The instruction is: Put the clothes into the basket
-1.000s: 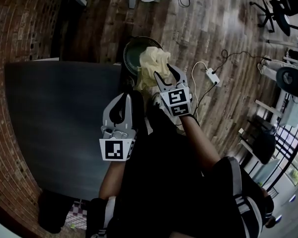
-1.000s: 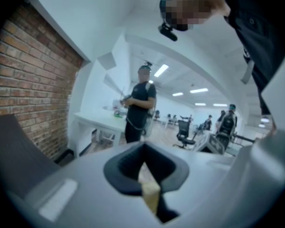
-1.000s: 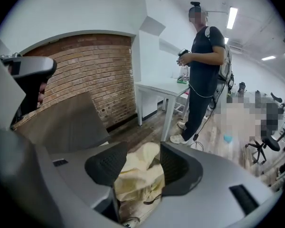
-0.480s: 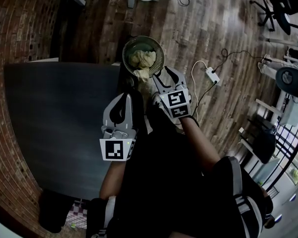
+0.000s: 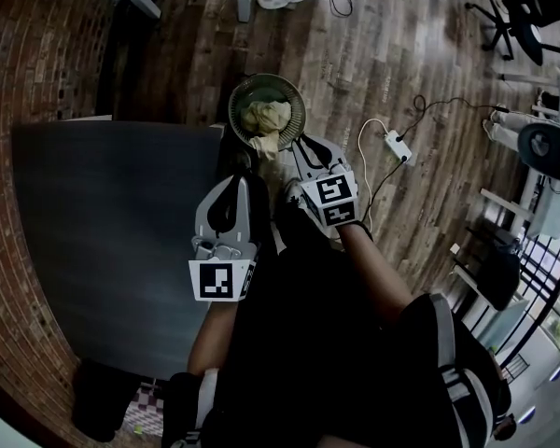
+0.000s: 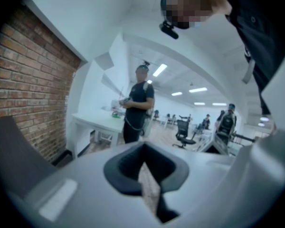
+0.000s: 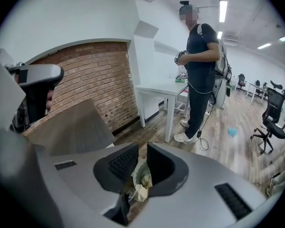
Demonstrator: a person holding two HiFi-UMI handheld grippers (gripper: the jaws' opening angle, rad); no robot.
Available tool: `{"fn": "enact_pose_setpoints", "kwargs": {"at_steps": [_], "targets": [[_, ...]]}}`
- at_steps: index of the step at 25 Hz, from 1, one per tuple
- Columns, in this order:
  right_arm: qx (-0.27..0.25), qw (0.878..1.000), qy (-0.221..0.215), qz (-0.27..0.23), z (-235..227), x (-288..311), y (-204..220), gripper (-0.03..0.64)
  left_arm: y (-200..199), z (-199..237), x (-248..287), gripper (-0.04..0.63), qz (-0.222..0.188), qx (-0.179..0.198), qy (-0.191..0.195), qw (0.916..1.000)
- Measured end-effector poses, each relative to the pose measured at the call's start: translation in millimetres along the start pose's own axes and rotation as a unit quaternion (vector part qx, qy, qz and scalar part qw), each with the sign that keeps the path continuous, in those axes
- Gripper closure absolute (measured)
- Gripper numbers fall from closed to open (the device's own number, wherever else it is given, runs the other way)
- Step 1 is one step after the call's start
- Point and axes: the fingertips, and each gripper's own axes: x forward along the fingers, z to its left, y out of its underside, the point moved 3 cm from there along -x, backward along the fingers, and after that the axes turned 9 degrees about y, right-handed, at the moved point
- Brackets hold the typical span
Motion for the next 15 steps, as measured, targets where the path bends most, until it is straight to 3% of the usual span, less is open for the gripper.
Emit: {"fn": "enact_pose_setpoints", "kwargs": {"at_steps": [7,15], "targets": [[0.023,1.0,-0.001,-0.016,-2,-21,-6,0.609,-15,-16,2,0.592,-0.017,0.01,0.006,0.9998],[0.039,0.998,-0.011,-0.057,1,-60,-21,0.611,-31,-39,3,0.592,-0.037,0.029,0.015,0.9988]]}}
